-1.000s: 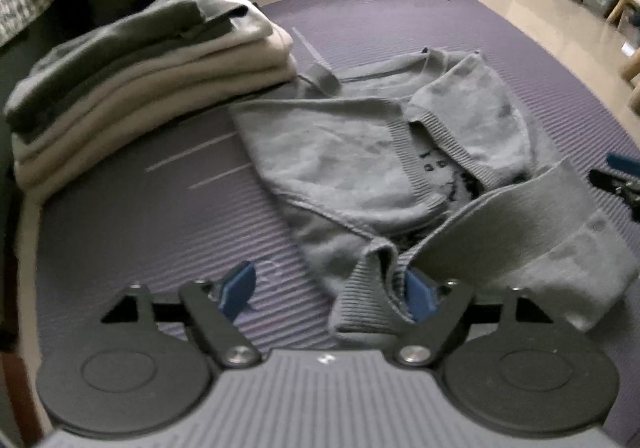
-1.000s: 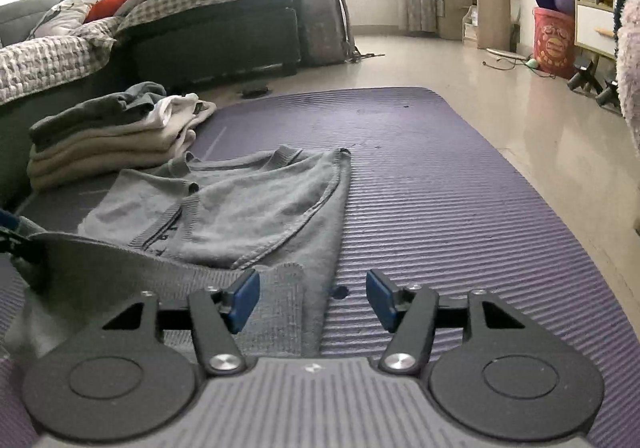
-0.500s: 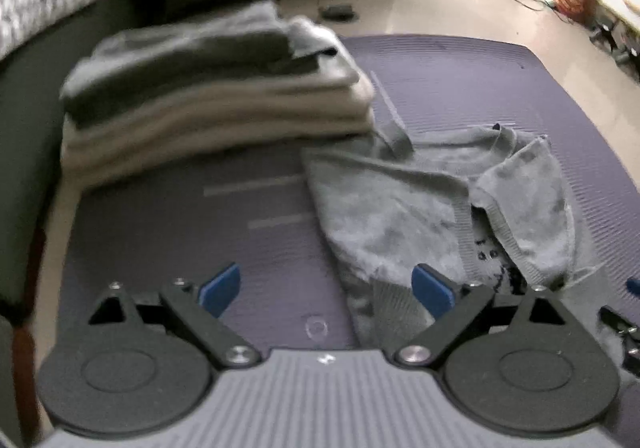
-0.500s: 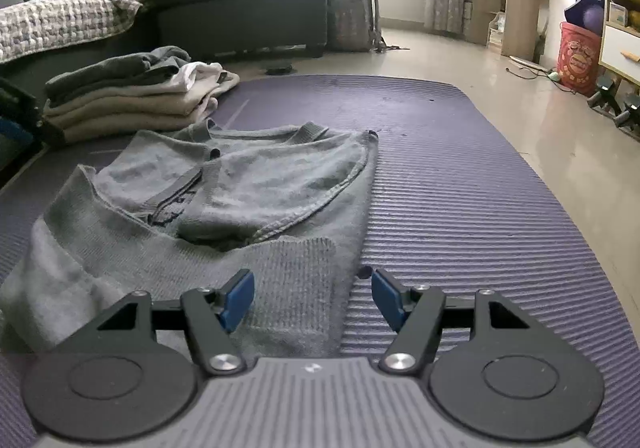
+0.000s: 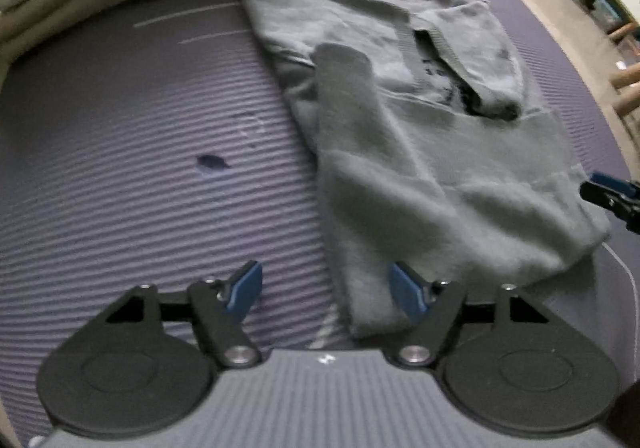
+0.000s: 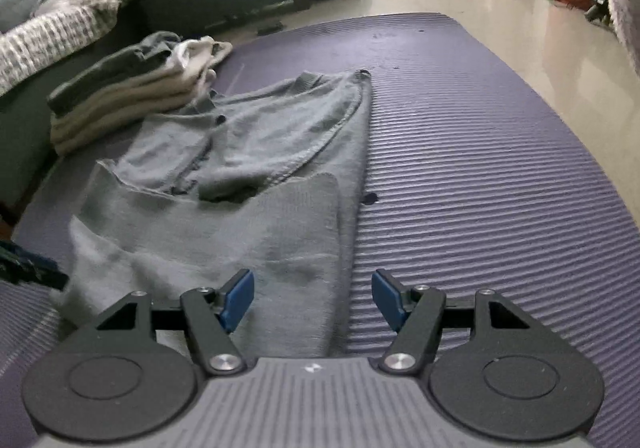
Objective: Fold clothes
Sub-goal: 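Open both grippers and release the folded hem onto the shirt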
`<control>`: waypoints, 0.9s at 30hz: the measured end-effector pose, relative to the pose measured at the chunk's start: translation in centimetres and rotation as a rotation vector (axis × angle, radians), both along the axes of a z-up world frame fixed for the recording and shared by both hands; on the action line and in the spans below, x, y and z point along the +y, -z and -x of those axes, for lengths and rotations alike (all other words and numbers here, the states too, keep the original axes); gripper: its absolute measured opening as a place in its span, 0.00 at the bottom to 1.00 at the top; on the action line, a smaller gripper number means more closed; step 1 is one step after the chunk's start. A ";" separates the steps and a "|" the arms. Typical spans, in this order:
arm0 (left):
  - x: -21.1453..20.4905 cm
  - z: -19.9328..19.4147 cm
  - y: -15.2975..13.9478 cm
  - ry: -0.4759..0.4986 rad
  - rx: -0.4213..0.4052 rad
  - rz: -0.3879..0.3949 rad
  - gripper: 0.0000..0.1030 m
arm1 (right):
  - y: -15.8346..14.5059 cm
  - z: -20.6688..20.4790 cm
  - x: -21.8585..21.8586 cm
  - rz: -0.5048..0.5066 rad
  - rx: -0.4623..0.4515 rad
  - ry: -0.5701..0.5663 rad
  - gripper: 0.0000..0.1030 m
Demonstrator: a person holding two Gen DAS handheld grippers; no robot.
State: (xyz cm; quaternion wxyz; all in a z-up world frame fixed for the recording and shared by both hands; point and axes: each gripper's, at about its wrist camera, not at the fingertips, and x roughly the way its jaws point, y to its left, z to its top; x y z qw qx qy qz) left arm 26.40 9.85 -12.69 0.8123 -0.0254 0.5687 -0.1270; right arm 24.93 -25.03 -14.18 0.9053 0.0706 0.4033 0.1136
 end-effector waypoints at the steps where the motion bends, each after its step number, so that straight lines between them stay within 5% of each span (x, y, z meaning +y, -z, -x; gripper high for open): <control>1: -0.1 0.2 0.0 0.000 -0.009 0.008 0.68 | 0.4 -0.4 0.0 -0.009 0.007 0.006 0.63; 6: -0.4 0.4 0.2 0.044 0.004 0.101 0.23 | 1.5 -1.3 -0.5 -0.088 0.017 0.032 0.62; 9: -0.3 0.6 0.2 0.043 0.011 0.124 0.20 | 1.4 -1.0 -0.7 -0.099 0.038 0.034 0.62; 11: 0.2 0.5 0.3 0.026 0.028 0.142 0.22 | 1.2 -0.7 -0.7 -0.090 0.052 0.021 0.62; 14: 1.0 0.0 0.0 0.003 0.048 0.132 0.46 | 0.8 -0.6 -0.7 -0.085 0.032 0.020 0.62; 15: 1.2 -0.1 -0.6 -0.009 0.009 0.098 0.57 | 0.6 -0.9 -0.7 -0.092 0.017 0.027 0.62; 18: 1.1 -0.7 -2.5 -0.020 -0.159 -0.014 0.67 | 0.2 -1.9 -0.6 -0.106 -0.038 0.039 0.62; 23: -2.2 -2.4 -3.5 0.092 -0.311 -0.139 0.72 | 0.7 -3.1 -0.6 -0.119 -0.089 0.048 0.62; 27: -5.0 -3.2 -2.8 0.189 -0.359 -0.231 0.72 | 1.3 -3.2 -0.7 -0.123 -0.069 0.038 0.62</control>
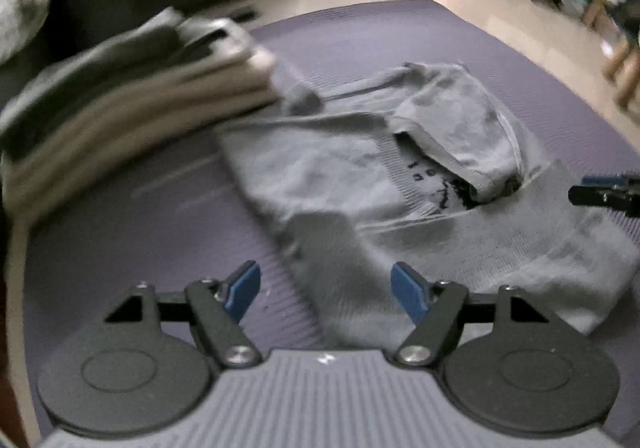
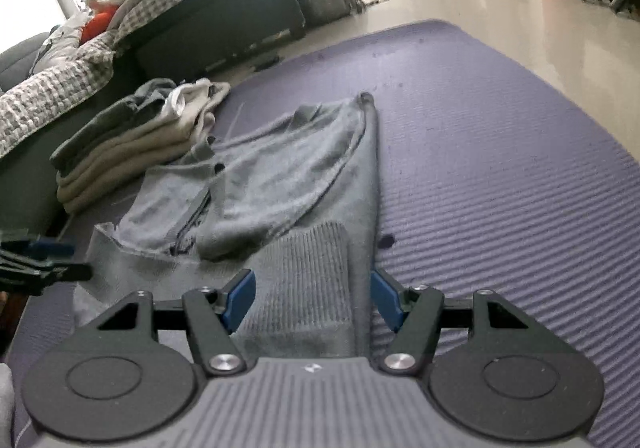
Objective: Fold clothes
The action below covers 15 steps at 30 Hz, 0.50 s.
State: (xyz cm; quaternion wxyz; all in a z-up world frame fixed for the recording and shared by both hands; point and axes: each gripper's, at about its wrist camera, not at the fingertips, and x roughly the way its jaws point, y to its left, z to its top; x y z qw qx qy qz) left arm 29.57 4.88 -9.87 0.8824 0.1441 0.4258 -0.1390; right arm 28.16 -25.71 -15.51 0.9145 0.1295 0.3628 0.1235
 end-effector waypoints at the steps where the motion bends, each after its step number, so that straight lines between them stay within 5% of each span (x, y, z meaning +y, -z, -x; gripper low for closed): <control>1: -0.5 -0.1 0.2 0.016 -0.005 -0.021 0.71 | 0.0 0.0 0.0 0.004 -0.003 -0.004 0.62; 4: -1.3 -0.4 0.6 0.041 -0.004 -0.055 0.58 | -0.1 0.0 -0.1 -0.020 -0.014 -0.006 0.62; 8: -0.6 -1.4 0.6 0.063 0.064 -0.014 0.14 | -0.2 0.2 -0.2 -0.028 -0.031 -0.019 0.62; 10: -0.4 -1.6 0.3 0.112 0.102 0.008 0.07 | -0.2 0.2 -0.2 -0.028 -0.035 -0.021 0.62; 13: 0.2 -2.0 -0.3 0.161 0.157 0.118 0.06 | -0.2 0.1 -0.2 -0.031 -0.038 -0.019 0.62; 14: 0.7 -2.2 -0.6 0.158 0.179 0.195 0.06 | -0.1 0.1 -0.3 -0.032 -0.039 -0.016 0.62; 15: 2.2 -2.7 -0.7 0.115 0.233 0.366 0.06 | -0.1 0.1 -0.3 -0.034 -0.040 -0.014 0.62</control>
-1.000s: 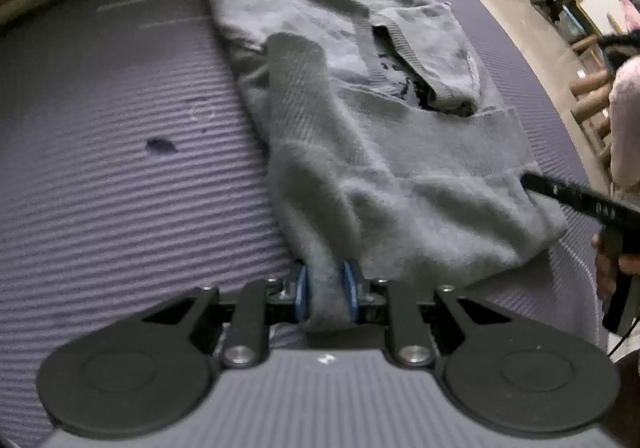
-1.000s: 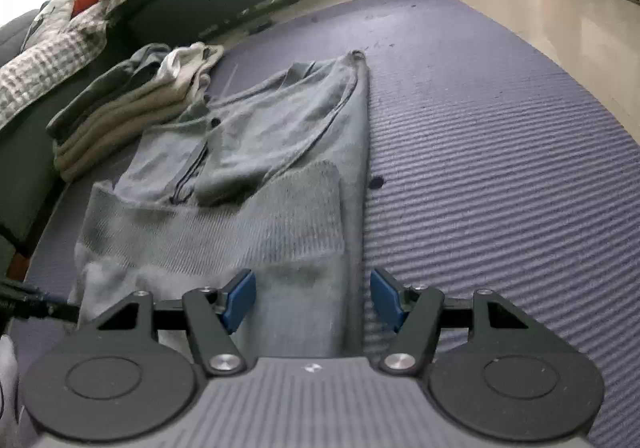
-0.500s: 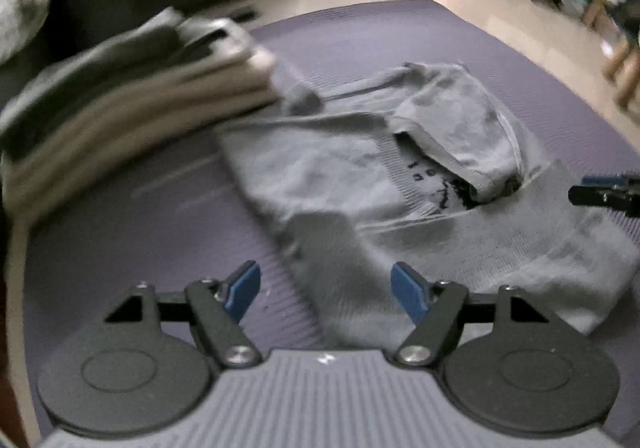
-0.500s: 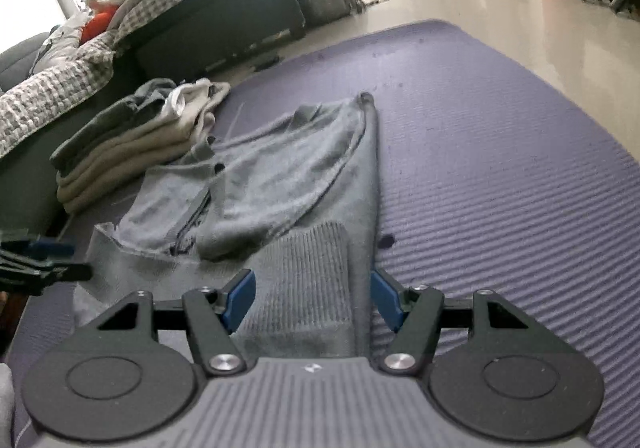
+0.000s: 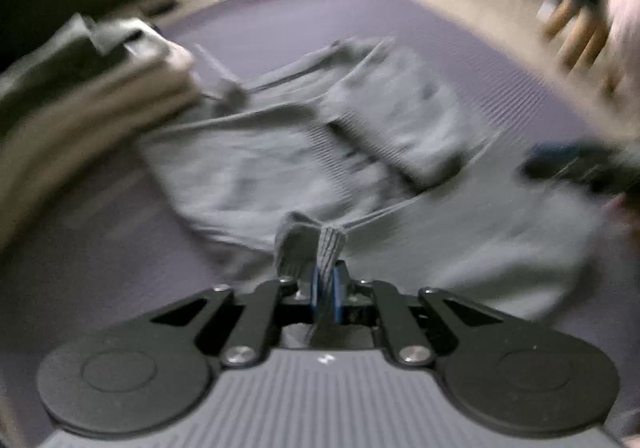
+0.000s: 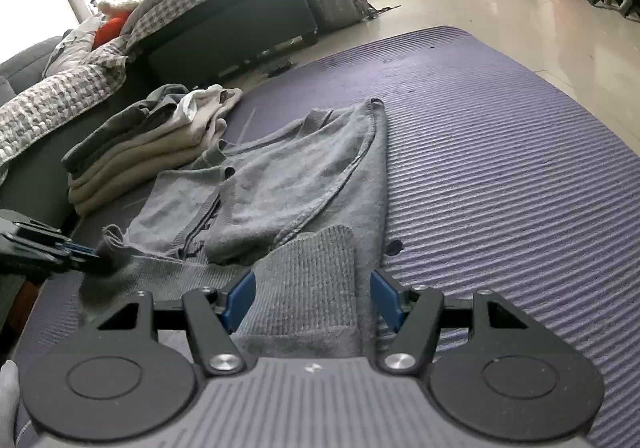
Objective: Fold clothes
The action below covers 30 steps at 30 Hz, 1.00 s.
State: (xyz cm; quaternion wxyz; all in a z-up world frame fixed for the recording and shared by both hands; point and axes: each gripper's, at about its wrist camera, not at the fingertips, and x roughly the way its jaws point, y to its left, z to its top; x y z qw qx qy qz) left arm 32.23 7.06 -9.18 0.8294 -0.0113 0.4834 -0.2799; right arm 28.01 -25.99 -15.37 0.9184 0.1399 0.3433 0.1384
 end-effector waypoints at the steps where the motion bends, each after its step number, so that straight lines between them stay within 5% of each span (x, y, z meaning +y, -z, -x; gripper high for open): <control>1: 1.9 -0.7 0.0 -0.075 0.094 0.202 0.06 | 0.0 0.0 0.0 -0.002 -0.001 0.002 0.62; 3: 4.7 -1.4 1.2 -0.237 0.208 0.401 0.08 | 0.0 0.0 0.0 -0.004 -0.002 0.004 0.62; 5: 6.7 -1.6 2.5 -0.411 0.236 0.411 0.11 | 0.0 0.0 -0.1 -0.001 -0.005 0.006 0.62; 7: 8.3 -1.6 3.7 -0.562 0.259 0.350 0.27 | 0.0 0.1 0.0 0.002 -0.007 0.006 0.62; 9: 9.0 -1.4 4.3 -0.636 0.273 0.272 0.67 | 0.0 0.1 0.0 0.006 -0.011 0.005 0.63; 15: 8.0 -0.4 3.5 -0.491 0.208 0.147 0.73 | 0.3 -0.1 -0.2 0.007 -0.031 0.000 0.61; 17: 7.1 0.1 3.5 -0.405 0.196 0.121 0.73 | 0.7 -0.4 -0.1 0.010 -0.019 -0.004 0.54; 20: 6.2 0.8 3.9 -0.352 0.179 0.079 0.70 | 1.0 -0.5 0.2 0.024 -0.018 -0.030 0.32; 24: 4.4 1.6 2.5 -0.315 -0.027 -0.056 0.68 | 0.6 -0.2 0.0 0.005 -0.049 -0.029 0.14; 28: 2.0 1.2 1.9 -0.263 -0.178 -0.203 0.68 | 0.5 -0.4 -0.3 -0.020 -0.051 -0.017 0.14; 30: 0.8 0.5 2.0 -0.215 -0.178 -0.214 0.65 | 0.6 -0.4 -0.2 -0.012 -0.048 -0.019 0.14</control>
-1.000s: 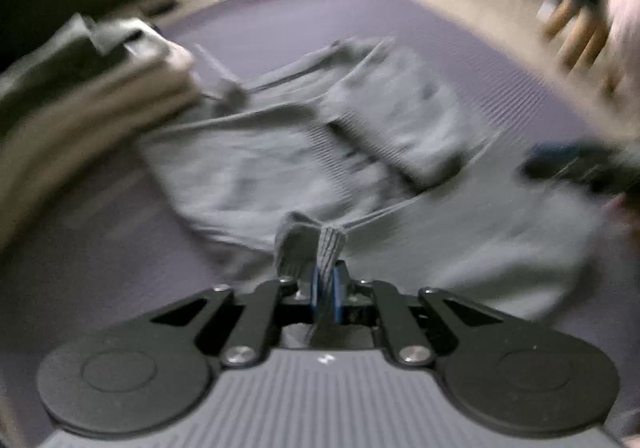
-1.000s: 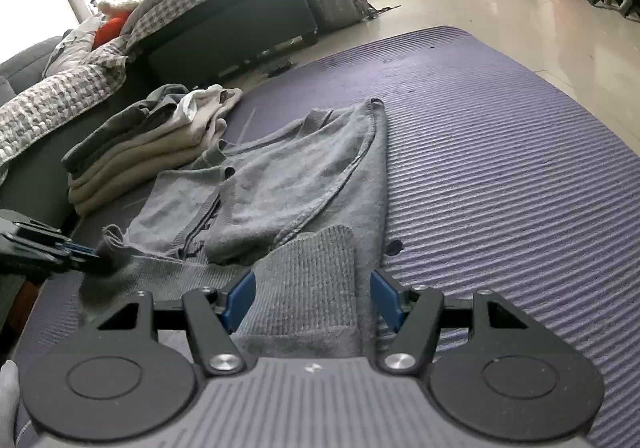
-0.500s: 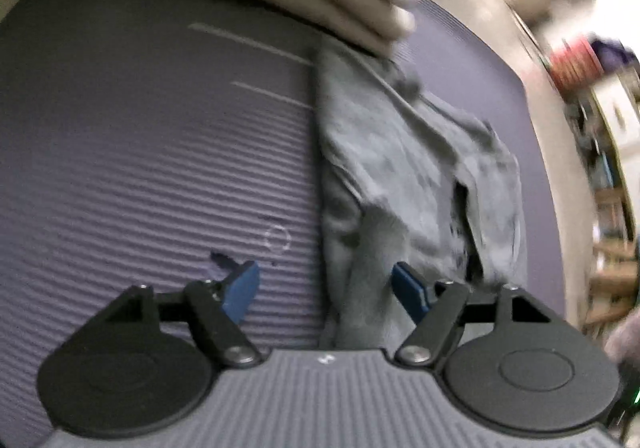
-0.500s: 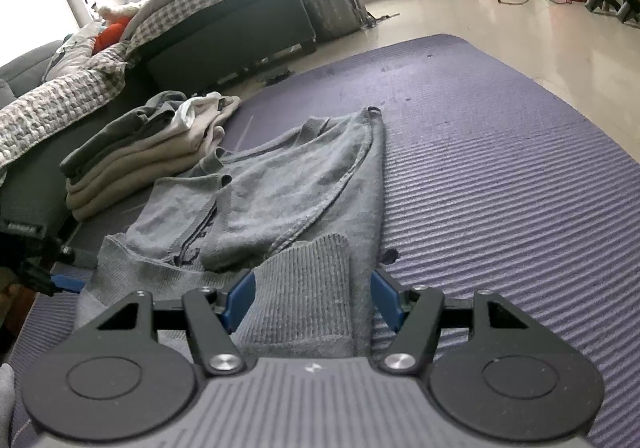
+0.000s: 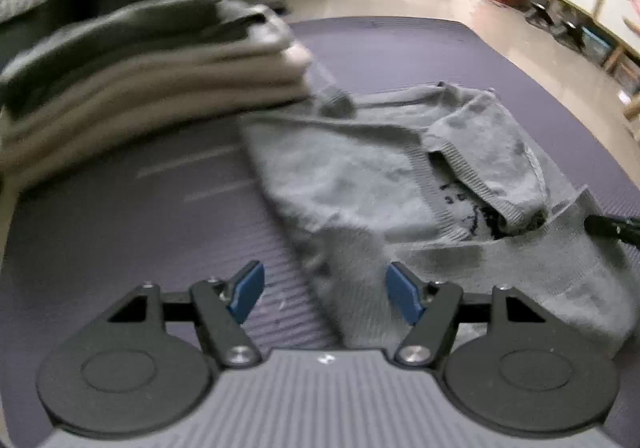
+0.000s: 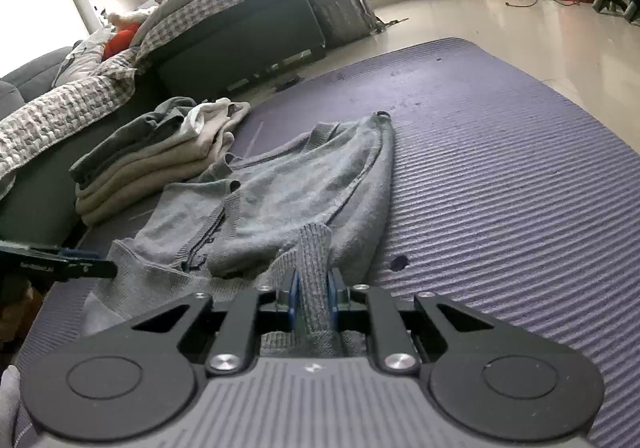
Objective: Fold clothes
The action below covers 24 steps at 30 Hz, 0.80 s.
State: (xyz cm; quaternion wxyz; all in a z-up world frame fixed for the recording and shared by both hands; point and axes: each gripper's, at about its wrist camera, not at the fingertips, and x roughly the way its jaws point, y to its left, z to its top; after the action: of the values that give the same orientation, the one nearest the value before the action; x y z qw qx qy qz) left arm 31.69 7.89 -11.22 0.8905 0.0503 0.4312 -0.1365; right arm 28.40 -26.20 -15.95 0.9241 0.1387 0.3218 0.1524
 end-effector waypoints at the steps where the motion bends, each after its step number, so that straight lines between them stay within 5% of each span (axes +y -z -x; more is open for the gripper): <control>1: -0.4 -0.3 0.0 0.016 0.012 -0.003 0.62 | 0.0 0.0 0.0 0.000 -0.001 -0.001 0.14; 3: -1.0 -0.6 0.2 0.050 0.041 0.005 0.39 | -0.1 0.0 0.0 -0.002 -0.008 -0.011 0.16; 7: -1.9 -0.7 0.3 0.123 0.093 0.018 0.27 | 0.4 -0.1 0.1 -0.008 -0.008 -0.050 0.36; 9: -1.9 -0.7 0.3 0.140 0.113 0.032 0.18 | 0.6 -0.1 0.3 -0.004 -0.011 -0.066 0.35; 11: -1.7 -0.8 0.2 0.149 0.145 0.074 0.13 | 0.5 -0.2 0.4 0.001 -0.031 -0.072 0.18; 14: -0.3 -1.2 0.2 0.121 0.211 0.215 0.08 | -0.3 0.1 -0.1 -0.051 -0.077 -0.064 0.11; 19: 4.3 -1.8 1.9 -0.030 0.402 0.687 0.07 | -1.5 0.5 -0.5 -0.100 -0.138 -0.038 0.10; 21: 5.3 -1.9 3.0 -0.079 0.462 0.755 0.08 | -1.6 0.7 -0.9 -0.116 -0.142 -0.024 0.10; 24: 6.7 -1.6 4.7 -0.199 0.471 0.711 0.11 | -1.4 0.4 -1.1 -0.113 -0.139 0.006 0.09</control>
State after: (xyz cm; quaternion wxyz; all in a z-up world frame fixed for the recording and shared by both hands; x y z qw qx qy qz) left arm 33.29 14.56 -15.94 0.7387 -0.3338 0.5512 -0.1979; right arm 28.03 -27.32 -14.54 0.9355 0.1805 0.2473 0.1766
